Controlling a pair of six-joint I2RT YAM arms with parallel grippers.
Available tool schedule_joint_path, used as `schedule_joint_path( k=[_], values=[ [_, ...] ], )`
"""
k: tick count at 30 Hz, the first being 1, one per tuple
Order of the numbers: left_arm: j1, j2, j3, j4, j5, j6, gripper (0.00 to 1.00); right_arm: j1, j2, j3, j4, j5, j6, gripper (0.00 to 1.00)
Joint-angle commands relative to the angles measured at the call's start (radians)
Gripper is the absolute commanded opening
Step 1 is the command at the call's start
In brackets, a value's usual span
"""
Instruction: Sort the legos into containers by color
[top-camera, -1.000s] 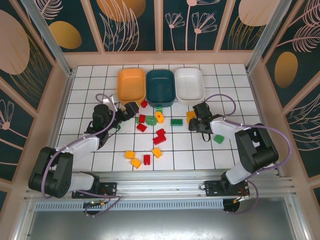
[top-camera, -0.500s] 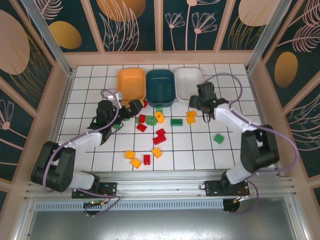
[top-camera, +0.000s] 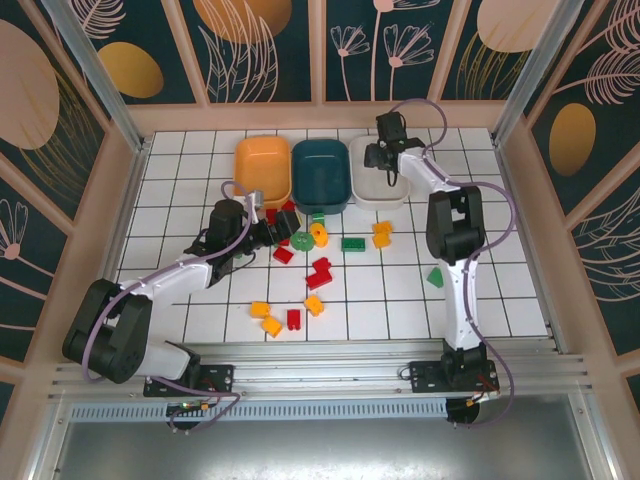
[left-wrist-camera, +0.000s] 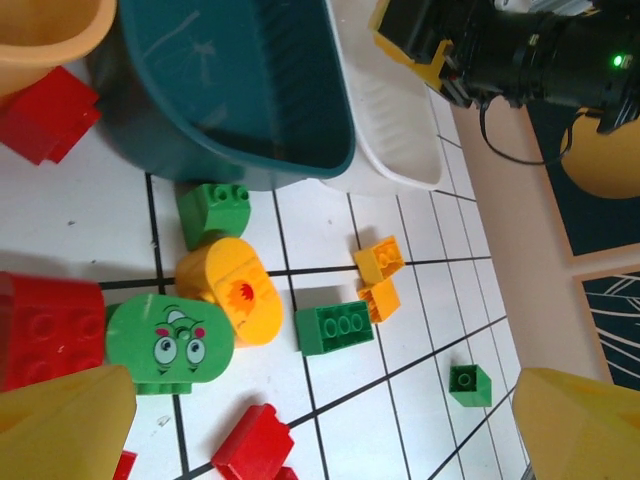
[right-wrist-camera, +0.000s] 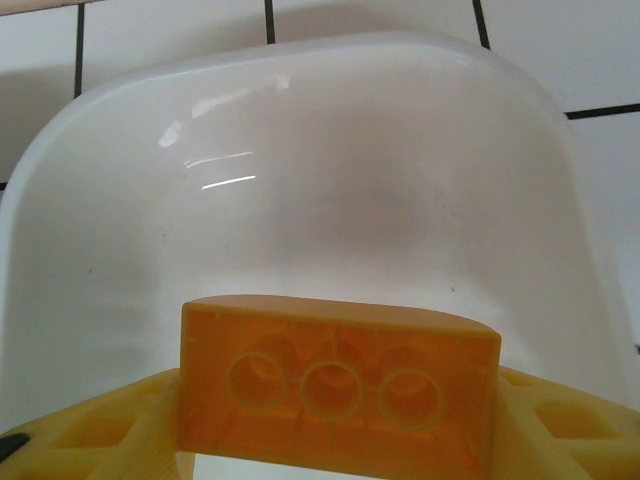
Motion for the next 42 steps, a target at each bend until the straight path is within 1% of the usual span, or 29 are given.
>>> schedule_joint_path(
  k=[1,4,8,10,13,14,16,18,21,23,24,26,28,30,32,37,39,42],
  values=[
    [-0.004,-0.029,0.002,-0.041,-0.016,0.03,0.97,-0.002,0.056,0.13,-0.134,-0.02,-0.035,0.64],
    [-0.004,-0.032,0.008,-0.047,-0.017,0.033,0.97,-0.002,0.057,0.162,-0.144,-0.018,-0.029,0.7],
    [-0.004,-0.025,0.026,-0.06,-0.013,0.039,0.98,0.002,0.02,0.175,-0.149,0.003,-0.03,0.79],
    [-0.004,-0.022,0.032,-0.06,-0.007,0.04,0.98,0.003,-0.001,0.168,-0.155,0.007,-0.03,0.8],
    [-0.004,-0.027,0.043,-0.066,-0.006,0.047,0.98,0.015,-0.088,0.069,-0.108,0.038,-0.03,0.8],
    [-0.004,-0.026,0.046,-0.068,-0.007,0.052,0.98,0.024,-0.131,0.015,-0.088,0.04,-0.026,0.8],
    [-0.004,-0.024,0.054,-0.075,-0.013,0.063,0.98,0.055,-0.245,-0.149,-0.025,0.066,-0.015,0.79],
    [-0.004,-0.023,0.053,-0.077,-0.039,0.074,0.98,0.113,-0.401,-0.382,0.077,0.12,0.016,0.79],
    [-0.004,-0.035,0.024,-0.049,-0.133,0.053,0.98,0.203,-0.584,-0.674,0.193,0.155,0.106,0.82],
    [-0.004,-0.056,-0.005,-0.024,-0.215,0.03,0.99,0.259,-0.653,-0.809,0.235,0.177,0.164,0.86],
    [-0.004,-0.066,-0.021,-0.004,-0.248,0.017,0.99,0.309,-0.677,-0.861,0.249,0.186,0.194,0.88],
    [-0.004,-0.076,-0.037,0.01,-0.301,0.002,0.98,0.358,-0.703,-0.934,0.267,0.211,0.253,0.9],
    [-0.004,-0.058,-0.025,-0.009,-0.317,0.012,0.98,0.4,-0.714,-0.988,0.301,0.238,0.28,0.93],
    [-0.004,-0.021,0.006,-0.045,-0.298,0.046,0.99,0.411,-0.695,-1.017,0.306,0.244,0.307,0.95],
    [-0.004,0.01,0.017,-0.046,-0.268,0.048,0.99,0.414,-0.668,-1.026,0.312,0.237,0.321,0.95],
    [-0.004,0.038,-0.003,-0.01,-0.234,-0.02,0.99,0.432,-0.618,-1.026,0.331,0.195,0.322,0.95],
    [-0.004,0.044,0.013,-0.036,-0.226,-0.005,0.98,0.433,-0.604,-1.03,0.338,0.164,0.326,0.94],
    [-0.004,0.047,0.041,-0.083,-0.226,0.027,0.98,0.435,-0.582,-1.036,0.346,0.152,0.34,0.92]
  ],
)
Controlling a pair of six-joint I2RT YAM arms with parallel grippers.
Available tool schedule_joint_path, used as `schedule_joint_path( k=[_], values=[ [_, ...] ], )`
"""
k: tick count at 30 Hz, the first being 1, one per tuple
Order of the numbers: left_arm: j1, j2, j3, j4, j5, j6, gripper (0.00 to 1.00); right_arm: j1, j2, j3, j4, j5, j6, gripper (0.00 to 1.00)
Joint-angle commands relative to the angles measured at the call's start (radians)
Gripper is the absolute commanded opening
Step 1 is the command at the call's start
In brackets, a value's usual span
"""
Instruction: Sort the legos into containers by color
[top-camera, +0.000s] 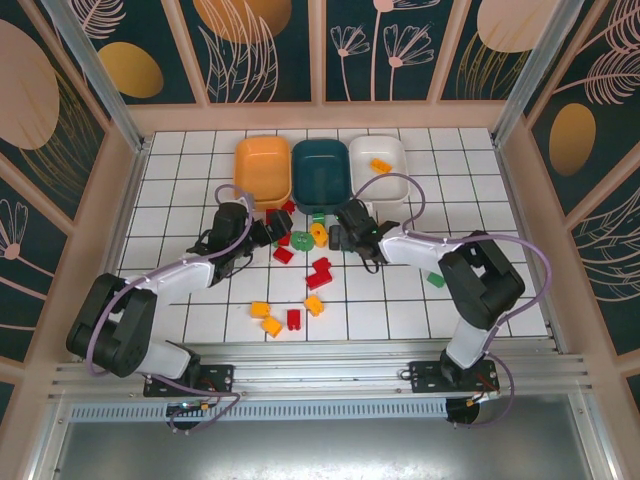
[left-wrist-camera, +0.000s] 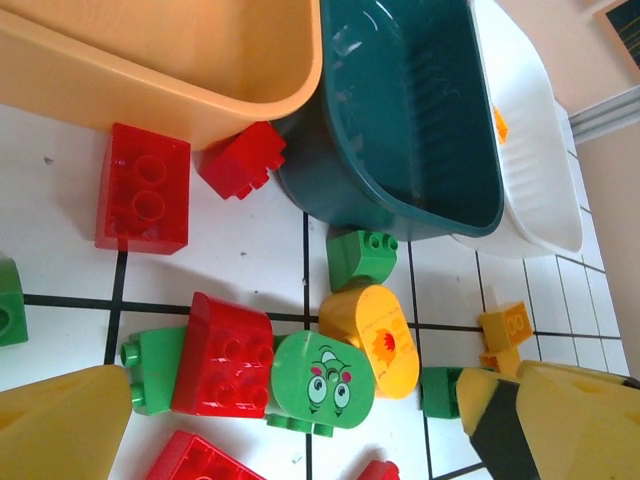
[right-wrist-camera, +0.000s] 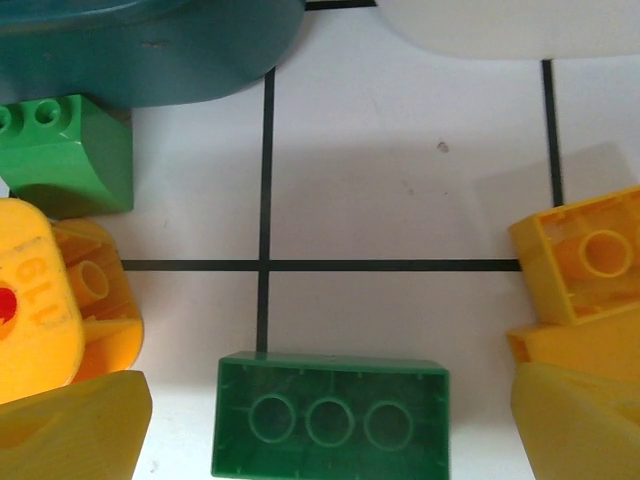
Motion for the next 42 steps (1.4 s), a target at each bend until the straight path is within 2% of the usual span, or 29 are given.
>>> schedule_joint_path(
  k=[1,10,13,16,18,20,26,30,32,38,42],
  values=[
    [-0.004,0.008,0.045,-0.034,0.015,0.028,0.99,0.009,0.034,-0.015,0.041,-0.012,0.043,0.91],
    [-0.004,-0.015,0.053,-0.037,0.02,0.035,0.99,0.01,0.09,-0.006,0.036,0.015,0.037,0.78],
    [-0.004,-0.024,0.055,-0.049,0.011,0.046,0.98,0.01,0.094,0.002,0.035,0.032,0.022,0.69],
    [-0.003,-0.034,0.069,-0.073,-0.002,0.061,0.98,0.01,0.104,0.023,0.03,0.051,0.001,0.55],
    [-0.004,-0.051,0.076,-0.086,-0.016,0.069,0.99,0.011,0.089,0.034,0.027,0.068,-0.01,0.5],
    [-0.004,-0.073,0.081,-0.112,-0.048,0.076,0.99,0.014,0.052,0.042,0.022,0.081,-0.019,0.49],
    [-0.003,-0.147,0.079,-0.207,-0.246,0.077,0.99,0.009,-0.047,0.147,0.022,0.108,-0.1,0.49],
    [-0.001,-0.153,0.075,-0.24,-0.269,0.067,0.99,-0.027,0.043,0.269,0.07,0.038,-0.186,0.49],
    [0.001,-0.164,0.063,-0.246,-0.243,0.058,0.99,-0.049,0.123,0.357,0.086,0.005,-0.214,0.49],
    [0.001,-0.223,0.006,-0.253,-0.183,0.046,0.99,-0.088,0.386,0.649,0.041,-0.018,-0.263,0.49],
    [0.001,-0.269,-0.012,-0.272,-0.163,0.061,0.99,-0.106,0.493,0.805,-0.017,-0.04,-0.276,0.49]
  ],
)
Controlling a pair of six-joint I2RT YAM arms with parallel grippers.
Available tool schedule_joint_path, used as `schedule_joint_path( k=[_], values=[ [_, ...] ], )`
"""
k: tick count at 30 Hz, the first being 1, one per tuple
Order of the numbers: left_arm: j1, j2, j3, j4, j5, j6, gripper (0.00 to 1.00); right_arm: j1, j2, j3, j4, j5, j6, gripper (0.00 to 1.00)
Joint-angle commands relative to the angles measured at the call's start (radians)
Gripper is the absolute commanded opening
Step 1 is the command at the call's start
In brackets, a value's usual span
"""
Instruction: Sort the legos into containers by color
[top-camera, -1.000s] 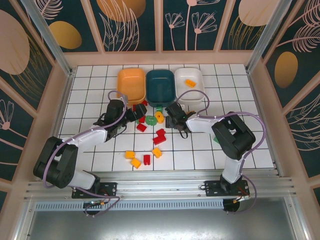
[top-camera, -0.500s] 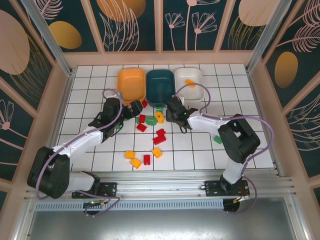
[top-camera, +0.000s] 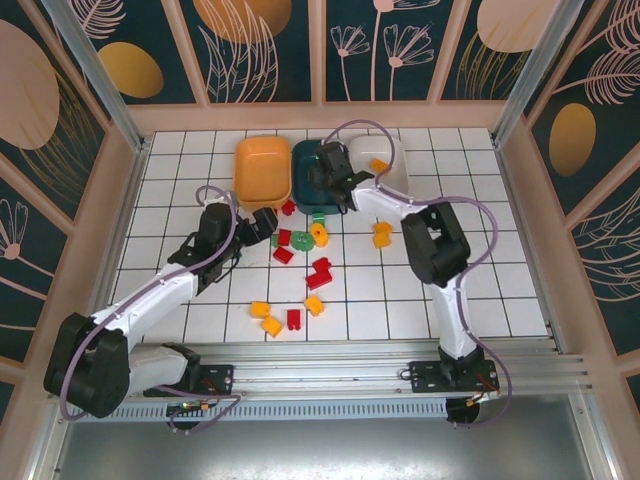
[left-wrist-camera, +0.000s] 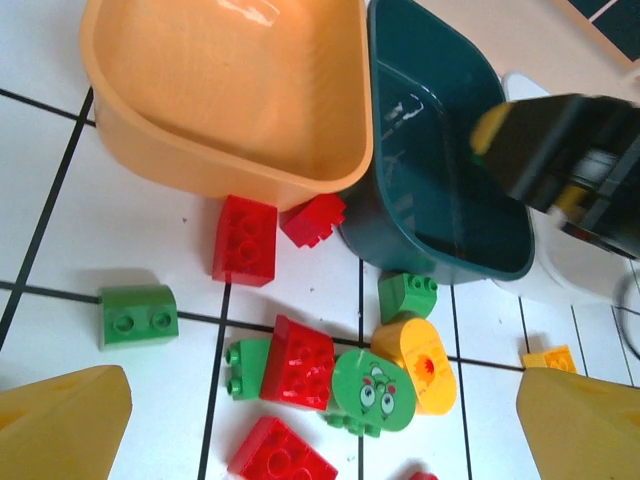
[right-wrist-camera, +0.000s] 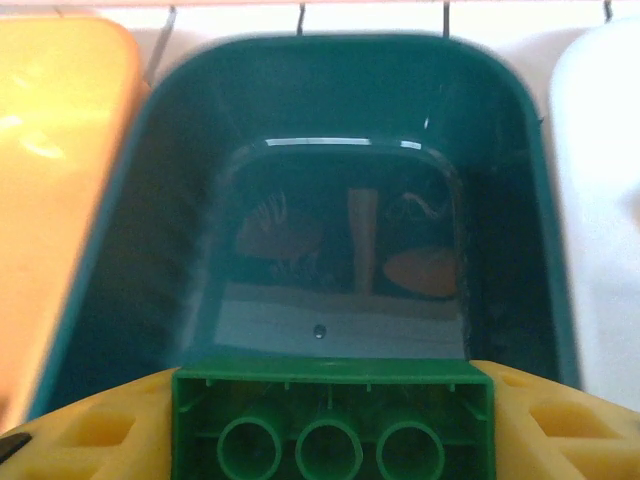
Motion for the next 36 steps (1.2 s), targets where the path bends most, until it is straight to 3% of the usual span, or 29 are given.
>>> schedule_joint_path(
  k=[1,4,8,20,25,36],
  values=[
    [0.001,-0.045,-0.013,-0.044,0.025,0.014,0.98,-0.011,0.066,0.147,-0.081,-0.02,-0.034,0.49],
    [0.001,-0.06,-0.006,-0.066,0.038,0.032,0.98,-0.014,0.14,0.258,-0.14,-0.041,-0.054,0.54],
    [0.001,-0.057,-0.003,-0.083,0.052,0.037,0.97,-0.017,0.218,0.396,-0.232,-0.035,-0.068,0.69],
    [0.001,-0.046,0.02,-0.103,0.09,0.045,0.96,-0.015,0.143,0.407,-0.255,-0.005,-0.089,0.76],
    [-0.001,-0.049,0.015,-0.107,0.149,0.059,0.88,0.005,-0.021,0.199,-0.168,0.011,-0.088,0.76],
    [-0.093,0.02,-0.024,-0.124,0.161,0.074,0.79,-0.001,-0.534,-0.507,0.059,-0.011,-0.01,0.68]
  ],
)
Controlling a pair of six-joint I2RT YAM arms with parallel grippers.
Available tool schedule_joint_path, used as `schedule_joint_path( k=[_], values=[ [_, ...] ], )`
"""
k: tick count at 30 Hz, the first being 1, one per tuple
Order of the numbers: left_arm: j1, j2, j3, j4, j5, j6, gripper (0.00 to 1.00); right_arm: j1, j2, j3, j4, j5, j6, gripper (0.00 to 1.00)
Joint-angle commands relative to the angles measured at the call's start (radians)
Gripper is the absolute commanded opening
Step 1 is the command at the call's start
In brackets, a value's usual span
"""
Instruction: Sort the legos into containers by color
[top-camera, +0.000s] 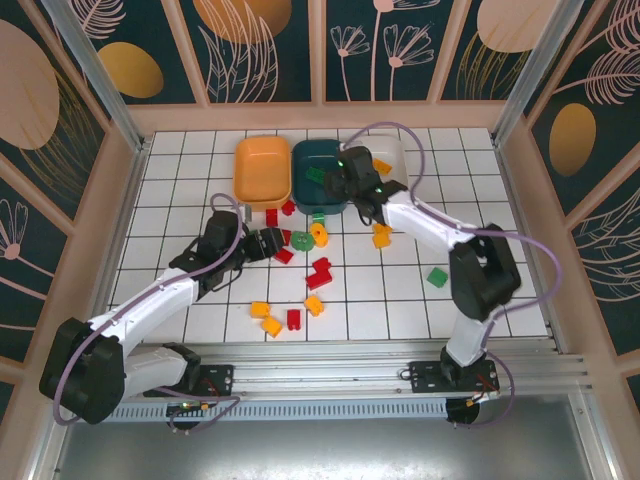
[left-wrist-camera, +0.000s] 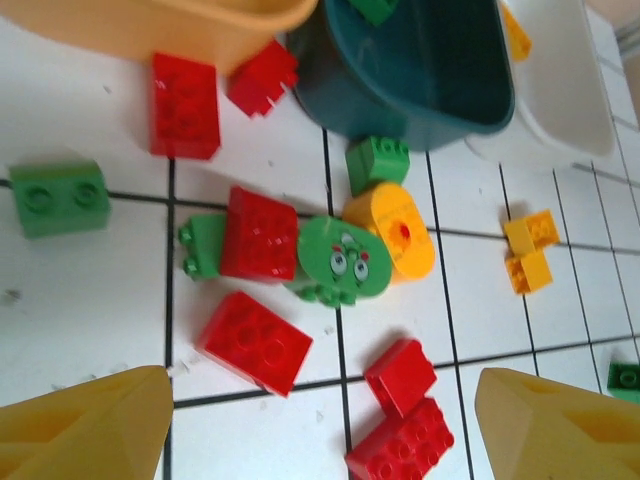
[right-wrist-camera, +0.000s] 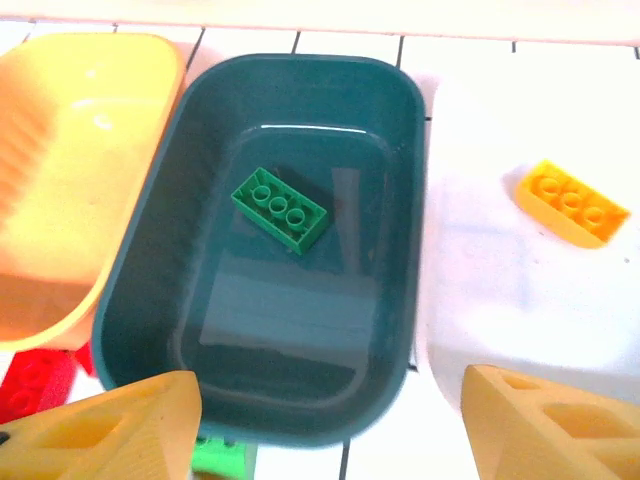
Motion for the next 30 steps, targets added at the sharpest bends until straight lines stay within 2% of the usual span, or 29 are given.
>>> schedule_joint_path(
  k=[1,4,9,11,14,18,24,28,30],
  values=[
    [-0.029,0.034,-0.014,-0.012,0.023,0.025,0.79,-0.009,-0.087,-0.145,0.069,-0.02,0.036,0.66],
    [-0.03,0.031,-0.03,-0.004,0.021,0.029,0.79,0.01,-0.141,-0.238,0.058,-0.064,0.056,0.59],
    [-0.029,0.053,-0.071,0.071,-0.026,0.002,0.86,0.122,-0.141,-0.324,0.044,-0.073,0.078,0.58],
    [-0.026,0.086,-0.092,0.122,-0.023,-0.044,0.86,0.158,-0.124,-0.343,0.045,-0.095,0.098,0.6],
    [-0.023,0.12,-0.086,0.126,-0.047,-0.067,0.87,0.197,-0.103,-0.351,0.031,-0.05,0.112,0.68],
    [-0.016,0.126,-0.084,0.122,-0.104,-0.064,0.89,0.22,-0.078,-0.36,0.055,-0.066,0.112,0.69],
    [0.01,0.127,-0.083,0.102,-0.128,-0.07,0.9,0.227,-0.032,-0.344,0.044,-0.082,0.097,0.69],
    [0.027,0.103,-0.087,0.089,-0.125,-0.069,0.9,0.241,-0.056,-0.373,0.0,-0.104,0.127,0.73],
    [0.026,0.092,-0.09,0.108,-0.079,-0.051,0.87,0.262,-0.066,-0.386,-0.024,-0.096,0.187,0.76]
  ],
)
